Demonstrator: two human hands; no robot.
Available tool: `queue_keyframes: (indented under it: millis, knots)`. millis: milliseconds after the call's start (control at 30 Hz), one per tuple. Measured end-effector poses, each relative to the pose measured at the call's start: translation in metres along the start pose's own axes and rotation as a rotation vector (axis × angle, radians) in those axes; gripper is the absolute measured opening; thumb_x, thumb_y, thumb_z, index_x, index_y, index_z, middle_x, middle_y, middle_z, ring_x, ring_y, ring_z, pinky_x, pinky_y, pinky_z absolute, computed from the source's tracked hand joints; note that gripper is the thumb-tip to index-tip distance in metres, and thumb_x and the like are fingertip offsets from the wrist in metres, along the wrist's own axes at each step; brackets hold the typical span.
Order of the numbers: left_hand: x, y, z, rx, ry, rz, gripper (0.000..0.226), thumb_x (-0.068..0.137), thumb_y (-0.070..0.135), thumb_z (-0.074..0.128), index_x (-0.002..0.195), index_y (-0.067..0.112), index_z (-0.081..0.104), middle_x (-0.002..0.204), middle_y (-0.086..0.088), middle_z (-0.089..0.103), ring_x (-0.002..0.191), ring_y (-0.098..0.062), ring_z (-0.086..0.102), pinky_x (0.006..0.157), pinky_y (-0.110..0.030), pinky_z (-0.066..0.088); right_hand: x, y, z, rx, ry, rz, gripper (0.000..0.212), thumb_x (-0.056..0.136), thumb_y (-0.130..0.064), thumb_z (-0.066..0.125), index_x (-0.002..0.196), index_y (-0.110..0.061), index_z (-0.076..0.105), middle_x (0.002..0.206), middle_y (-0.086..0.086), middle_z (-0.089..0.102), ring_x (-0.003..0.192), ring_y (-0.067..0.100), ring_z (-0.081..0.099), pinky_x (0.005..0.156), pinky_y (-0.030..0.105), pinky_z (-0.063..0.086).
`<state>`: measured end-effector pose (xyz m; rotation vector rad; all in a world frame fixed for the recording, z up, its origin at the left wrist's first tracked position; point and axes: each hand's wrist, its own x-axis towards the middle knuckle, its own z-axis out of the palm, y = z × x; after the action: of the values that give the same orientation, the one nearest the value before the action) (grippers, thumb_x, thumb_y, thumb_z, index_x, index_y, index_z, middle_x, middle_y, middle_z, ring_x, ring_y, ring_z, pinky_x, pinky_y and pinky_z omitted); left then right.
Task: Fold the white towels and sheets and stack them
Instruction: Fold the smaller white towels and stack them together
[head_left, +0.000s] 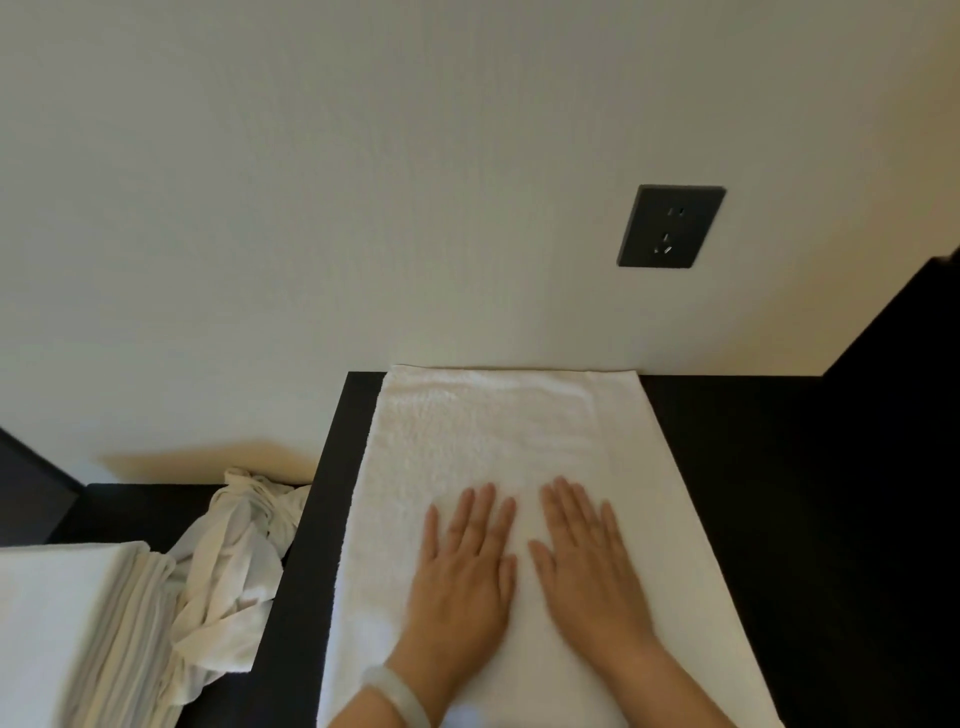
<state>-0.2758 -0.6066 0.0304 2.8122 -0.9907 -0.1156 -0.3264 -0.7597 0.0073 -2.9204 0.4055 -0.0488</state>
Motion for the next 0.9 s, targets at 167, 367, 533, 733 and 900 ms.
queue_keyframes:
  millis: [167, 367, 533, 733, 900]
  knots:
    - [-0.026, -0.07, 0.004, 0.115, -0.024, -0.277, 0.07, 0.085, 0.052, -0.018, 0.152, 0.029, -0.018, 0.162, 0.006, -0.018, 0.149, -0.017, -0.018, 0.122, -0.043, -0.009, -0.027, 0.073, -0.014, -0.12, 0.031, 0.325, 0.07, 0.092, -0.056, -0.01, 0.152, -0.019, -0.015, 0.164, -0.001, -0.014, 0.147, 0.011, -0.02, 0.124, 0.04, -0.005]
    - [-0.042, -0.016, -0.005, 0.023, 0.056, -0.199, 0.065, 0.094, 0.038, 0.024, 0.145, 0.004, 0.045, 0.152, -0.016, 0.04, 0.14, -0.034, 0.038, 0.114, -0.051, 0.016, -0.034, 0.01, -0.019, -0.042, 0.077, 0.202, 0.065, 0.103, -0.049, 0.012, 0.152, -0.01, -0.009, 0.165, 0.009, -0.003, 0.152, 0.018, -0.006, 0.118, 0.035, -0.022]
    - [-0.06, 0.003, 0.004, -0.005, -0.016, -0.062, 0.059, 0.098, 0.042, 0.021, 0.153, 0.023, 0.031, 0.16, -0.003, 0.023, 0.149, -0.023, 0.018, 0.115, -0.045, 0.011, -0.053, -0.033, 0.003, -0.031, -0.048, 0.003, 0.063, 0.1, -0.043, 0.001, 0.155, -0.017, -0.014, 0.161, -0.001, -0.021, 0.147, 0.011, -0.023, 0.119, 0.036, -0.018]
    - [-0.095, -0.059, 0.005, 0.036, -0.004, -0.156, 0.063, 0.093, 0.055, -0.006, 0.152, 0.034, -0.02, 0.159, 0.009, -0.026, 0.146, -0.012, -0.027, 0.121, -0.042, -0.013, -0.085, 0.053, -0.005, -0.041, -0.003, 0.216, 0.069, 0.09, -0.059, -0.013, 0.152, -0.031, -0.019, 0.16, -0.01, -0.021, 0.146, 0.004, -0.024, 0.12, 0.034, -0.015]
    - [-0.115, -0.083, 0.0, -0.08, 0.024, -0.131, 0.065, 0.091, 0.063, -0.005, 0.149, 0.04, -0.023, 0.157, 0.015, -0.032, 0.144, -0.005, -0.03, 0.121, -0.033, -0.016, -0.106, 0.083, -0.012, -0.056, -0.08, 0.272, 0.073, 0.087, -0.065, -0.009, 0.151, -0.033, -0.018, 0.16, -0.013, -0.022, 0.14, -0.002, -0.03, 0.117, 0.032, -0.015]
